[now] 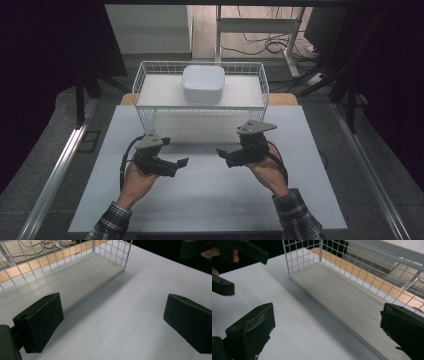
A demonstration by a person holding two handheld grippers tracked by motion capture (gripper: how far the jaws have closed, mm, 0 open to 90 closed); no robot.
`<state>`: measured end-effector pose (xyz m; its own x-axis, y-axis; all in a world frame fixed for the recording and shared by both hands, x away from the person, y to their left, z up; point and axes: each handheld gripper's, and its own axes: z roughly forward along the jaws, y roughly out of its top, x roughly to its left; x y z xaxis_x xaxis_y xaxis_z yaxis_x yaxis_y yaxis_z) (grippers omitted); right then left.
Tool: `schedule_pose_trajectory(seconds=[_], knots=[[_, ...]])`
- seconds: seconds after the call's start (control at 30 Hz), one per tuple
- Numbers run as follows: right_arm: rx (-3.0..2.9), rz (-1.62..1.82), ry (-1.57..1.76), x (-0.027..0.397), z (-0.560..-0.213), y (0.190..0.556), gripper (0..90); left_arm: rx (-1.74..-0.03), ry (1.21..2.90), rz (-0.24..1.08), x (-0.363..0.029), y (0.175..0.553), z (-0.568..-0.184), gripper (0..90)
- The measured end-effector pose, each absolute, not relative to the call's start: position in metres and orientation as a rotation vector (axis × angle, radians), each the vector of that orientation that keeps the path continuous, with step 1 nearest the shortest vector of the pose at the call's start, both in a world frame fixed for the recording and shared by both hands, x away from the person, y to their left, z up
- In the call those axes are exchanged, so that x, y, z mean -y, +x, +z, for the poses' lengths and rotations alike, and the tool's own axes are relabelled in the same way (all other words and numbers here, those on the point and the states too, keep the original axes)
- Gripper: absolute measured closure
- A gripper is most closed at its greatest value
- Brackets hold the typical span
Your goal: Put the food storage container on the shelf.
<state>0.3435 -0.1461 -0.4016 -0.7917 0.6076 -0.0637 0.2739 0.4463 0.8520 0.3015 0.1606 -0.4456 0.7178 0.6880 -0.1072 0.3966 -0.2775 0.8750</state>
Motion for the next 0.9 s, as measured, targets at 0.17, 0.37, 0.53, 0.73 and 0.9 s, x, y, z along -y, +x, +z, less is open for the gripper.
schedule_pose_trajectory(seconds=[0.17,0.37,0.53,0.73,0.9], knots=[[-2.36,1.296,0.732,0.146,-0.409,0.335,0.0,-0.851,1.899,0.341,-0.164,0.296,-0.452,2.8],[-2.362,1.3,0.725,0.151,-0.417,0.329,0.0,-0.858,1.906,0.352,-0.167,0.29,-0.456,3.4],[-2.367,1.293,0.723,0.155,-0.423,0.325,0.0,-0.864,1.922,0.364,-0.169,0.285,-0.462,3.6],[-2.375,1.263,0.745,0.161,-0.434,0.323,0.0,-0.876,1.923,0.366,-0.172,0.278,-0.471,3.8],[-2.386,1.26,0.771,0.164,-0.439,0.32,0.0,-0.888,1.937,0.366,-0.173,0.27,-0.478,3.7]])
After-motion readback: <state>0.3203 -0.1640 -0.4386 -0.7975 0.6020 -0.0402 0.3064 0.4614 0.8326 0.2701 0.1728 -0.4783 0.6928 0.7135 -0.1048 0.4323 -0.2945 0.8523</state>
